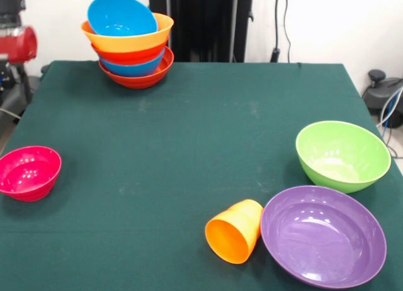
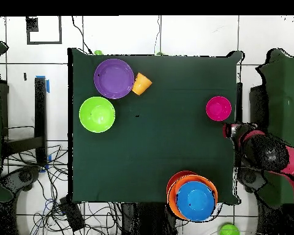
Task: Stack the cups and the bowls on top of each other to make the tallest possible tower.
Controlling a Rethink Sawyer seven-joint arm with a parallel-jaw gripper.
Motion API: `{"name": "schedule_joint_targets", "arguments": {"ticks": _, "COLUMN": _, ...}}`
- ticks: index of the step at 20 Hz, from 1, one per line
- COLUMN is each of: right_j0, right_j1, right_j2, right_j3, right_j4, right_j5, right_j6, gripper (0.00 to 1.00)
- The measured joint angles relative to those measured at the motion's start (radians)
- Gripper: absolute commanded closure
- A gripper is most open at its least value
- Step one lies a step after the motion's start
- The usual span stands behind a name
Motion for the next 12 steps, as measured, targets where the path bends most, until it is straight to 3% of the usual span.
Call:
{"name": "schedule_joint_targets", "arguments": {"ticks": 5, "right_j0": 0.0, "right_j1": 0.115, "right_j2": -0.04, "right_j3": -0.102, "right_j4": -0.028, "right_j5": 0.0, "right_j6": 0.0, "gripper": 0.0}}
{"name": "schedule_joint_targets", "arguments": {"ticks": 12, "right_j0": 0.019, "right_j1": 0.218, "right_j2": -0.071, "right_j3": -0.183, "right_j4": -0.038, "right_j5": 0.0, "right_j6": 0.0, "gripper": 0.0}}
